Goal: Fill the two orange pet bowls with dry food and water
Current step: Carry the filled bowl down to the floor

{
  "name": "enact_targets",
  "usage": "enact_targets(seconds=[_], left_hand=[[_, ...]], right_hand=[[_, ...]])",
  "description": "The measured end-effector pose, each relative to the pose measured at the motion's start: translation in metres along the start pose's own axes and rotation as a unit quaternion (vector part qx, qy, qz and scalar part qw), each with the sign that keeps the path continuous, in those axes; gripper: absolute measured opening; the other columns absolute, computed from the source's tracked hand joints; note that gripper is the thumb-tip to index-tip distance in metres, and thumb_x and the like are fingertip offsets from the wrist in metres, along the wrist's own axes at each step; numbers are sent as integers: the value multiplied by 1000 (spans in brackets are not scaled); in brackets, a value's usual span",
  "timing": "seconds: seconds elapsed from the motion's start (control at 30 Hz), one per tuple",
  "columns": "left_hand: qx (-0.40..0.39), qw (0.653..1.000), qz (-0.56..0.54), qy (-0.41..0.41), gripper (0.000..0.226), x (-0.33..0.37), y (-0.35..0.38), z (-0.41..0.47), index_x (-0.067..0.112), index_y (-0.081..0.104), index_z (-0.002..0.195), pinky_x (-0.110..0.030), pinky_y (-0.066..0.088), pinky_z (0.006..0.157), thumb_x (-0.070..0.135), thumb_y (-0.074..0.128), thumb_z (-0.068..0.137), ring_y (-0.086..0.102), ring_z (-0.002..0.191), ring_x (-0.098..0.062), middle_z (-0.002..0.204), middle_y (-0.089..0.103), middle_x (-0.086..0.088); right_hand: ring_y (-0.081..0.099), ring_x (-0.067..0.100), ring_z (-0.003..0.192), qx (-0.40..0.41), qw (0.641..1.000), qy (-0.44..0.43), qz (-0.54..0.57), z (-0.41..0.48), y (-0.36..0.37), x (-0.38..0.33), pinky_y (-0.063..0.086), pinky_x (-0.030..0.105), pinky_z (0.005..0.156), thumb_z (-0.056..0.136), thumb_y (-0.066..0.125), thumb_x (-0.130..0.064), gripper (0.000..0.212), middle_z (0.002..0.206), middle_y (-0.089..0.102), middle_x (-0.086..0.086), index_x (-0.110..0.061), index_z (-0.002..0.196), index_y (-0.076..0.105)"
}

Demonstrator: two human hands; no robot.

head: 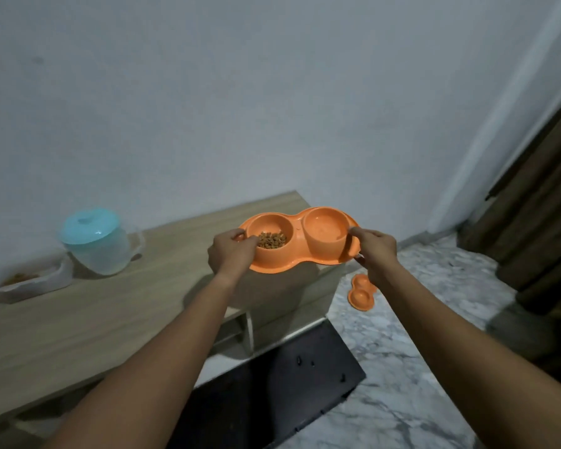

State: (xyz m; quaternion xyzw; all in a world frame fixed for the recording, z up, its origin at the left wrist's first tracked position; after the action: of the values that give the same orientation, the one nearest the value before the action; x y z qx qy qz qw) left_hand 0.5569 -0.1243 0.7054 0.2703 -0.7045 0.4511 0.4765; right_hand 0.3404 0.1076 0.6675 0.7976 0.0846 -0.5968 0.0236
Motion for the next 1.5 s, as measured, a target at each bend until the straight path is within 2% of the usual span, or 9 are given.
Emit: enact_targets(seconds=[0.27,0.5,0.77,0.9,1.03,1.13,1.23,1.37,1.5], left_hand=[[-74,997,10,33,45,62,164,2,25,68,120,-33,50,93,33,69,76,62,108,-23,119,68,1],[-136,990,9,46,43,96,309,43,27,65,121,-28,44,80,35,69,79,62,104,-22,121,65,0],[-164,986,-4,28,42,103,417,74,28,64,119,-35,51,85,32,72,78,62,103,-22,122,62,-1],[-143,990,6,7,44,94,455,96,25,63,123,-29,44,77,23,72,80,60,95,-19,120,64,-1],[-85,995,41,-35,44,70,487,115,24,64,123,-30,45,82,19,72,80,61,109,-27,121,65,-4],[-48,996,57,-56,45,51,508,129,23,65,120,-32,47,87,15,72,77,62,110,-28,118,67,-6],[-9,993,66,-100,43,31,534,138,20,67,118,-24,42,81,12,68,75,63,109,-26,117,69,-6],[49,984,72,-157,37,-13,571,152,18,71,103,-29,47,75,15,59,68,66,96,-27,98,72,-8],[76,980,95,-158,35,-80,606,177,27,66,85,-32,49,71,-6,58,74,60,80,-20,85,68,-8]], right_hand=[[70,31,96,76,997,7,11,109,-121,-25,61,44,82,73,84,-30,42,110,74,20,-6,105,72],[72,32,102,136,991,11,4,204,-188,-39,61,49,91,80,81,-25,33,104,76,17,-6,105,73],[71,30,101,147,989,28,-16,293,-221,-48,59,39,78,84,77,-17,18,104,76,19,-8,99,72],[65,26,95,113,992,44,-45,340,-216,-39,55,48,94,85,76,-15,6,96,72,11,-14,86,69],[63,25,96,55,993,73,-76,399,-201,-11,52,45,88,86,77,-17,18,91,69,4,-10,101,73],[65,27,102,9,991,92,-92,440,-188,13,53,44,88,84,78,-18,15,97,70,5,-15,97,72],[67,27,102,-50,983,121,-127,492,-173,47,54,44,90,84,78,-18,21,103,71,6,-13,103,71],[70,29,103,-119,965,165,-166,558,-149,105,57,44,94,82,78,-16,24,108,73,14,-13,105,72],[71,28,102,-140,952,195,-187,609,-126,180,57,49,95,80,82,-16,35,114,73,18,-8,112,72]])
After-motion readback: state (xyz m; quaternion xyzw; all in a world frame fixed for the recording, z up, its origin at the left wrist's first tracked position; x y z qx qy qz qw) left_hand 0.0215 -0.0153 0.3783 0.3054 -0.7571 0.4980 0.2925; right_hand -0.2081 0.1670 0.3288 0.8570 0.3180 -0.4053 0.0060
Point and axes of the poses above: each hand's wrist, its own z-axis towards the middle knuckle, its own y-axis out of the palm, x = y × z, the point moved 6 cm from there along z, towards the middle knuckle
